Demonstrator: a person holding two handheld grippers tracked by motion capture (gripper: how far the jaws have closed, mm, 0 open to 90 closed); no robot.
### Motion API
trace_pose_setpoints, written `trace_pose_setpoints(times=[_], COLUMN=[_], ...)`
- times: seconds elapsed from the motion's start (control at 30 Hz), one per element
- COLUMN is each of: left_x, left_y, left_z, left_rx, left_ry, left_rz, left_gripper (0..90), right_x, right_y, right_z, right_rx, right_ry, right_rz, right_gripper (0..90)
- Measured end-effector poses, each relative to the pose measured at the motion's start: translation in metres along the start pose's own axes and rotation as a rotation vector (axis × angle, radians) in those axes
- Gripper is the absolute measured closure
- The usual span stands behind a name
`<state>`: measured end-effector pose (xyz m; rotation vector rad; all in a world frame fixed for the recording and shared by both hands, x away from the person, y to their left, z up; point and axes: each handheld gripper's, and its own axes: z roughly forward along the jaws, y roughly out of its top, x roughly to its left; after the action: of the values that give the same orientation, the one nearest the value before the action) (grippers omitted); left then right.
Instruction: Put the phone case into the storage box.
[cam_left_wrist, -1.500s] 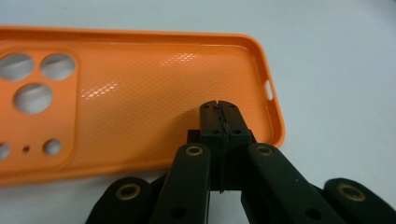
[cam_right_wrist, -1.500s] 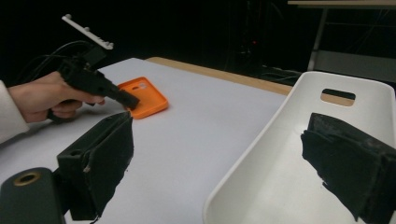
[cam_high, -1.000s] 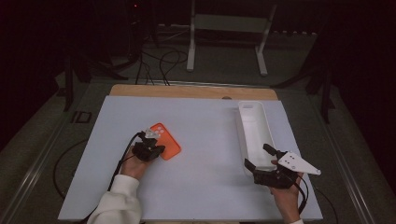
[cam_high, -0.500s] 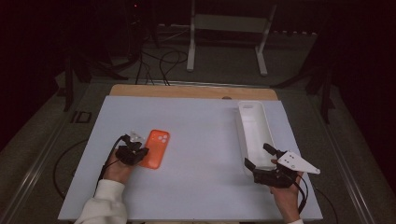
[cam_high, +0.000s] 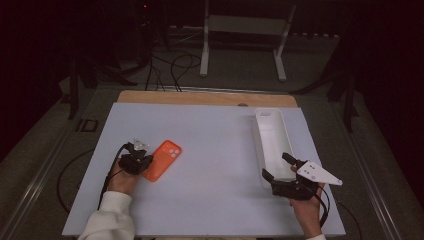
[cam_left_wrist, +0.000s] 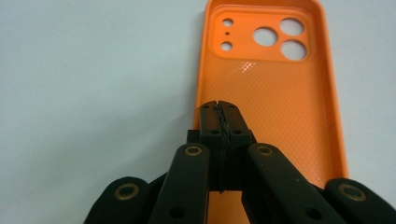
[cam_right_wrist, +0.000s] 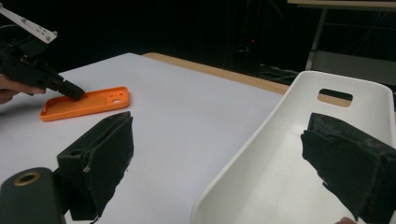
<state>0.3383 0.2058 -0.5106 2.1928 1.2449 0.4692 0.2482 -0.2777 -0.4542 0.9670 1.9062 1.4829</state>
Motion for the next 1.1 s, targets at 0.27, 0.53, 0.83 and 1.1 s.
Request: trace_pose_setpoints(times=[0.27,0.53,0.83,1.1], left_x=[-0.002,-0.004,-0.011,-0.015], left_y=[0.002,-0.002,-0.021,-0.039], left_z=[-0.024,-0.058,-0.094,-0.110], left_rx=[-0.137,-0.312,-0.499,-0.534], left_ry=[-0.060,-0.061,-0.066,-0.050], left_rz=[-0.005,-0.027,-0.012,0.024], left_gripper=[80.4,42.9,16.3,7.3], right_x=[-0.003,-0.004,-0.003,-0.005], right_y=[-0.001,0.000,0.001,0.000], right_z=[0.002,0.005,0.010,0.008], right_rx=[0.008,0.008,0.008,-0.003], right_ry=[-0.004,-0.004,0.014,0.018], right_rz=[-0.004,-0.005,-0.021,-0.003], right_gripper=[8.6,8.6,8.6,8.6])
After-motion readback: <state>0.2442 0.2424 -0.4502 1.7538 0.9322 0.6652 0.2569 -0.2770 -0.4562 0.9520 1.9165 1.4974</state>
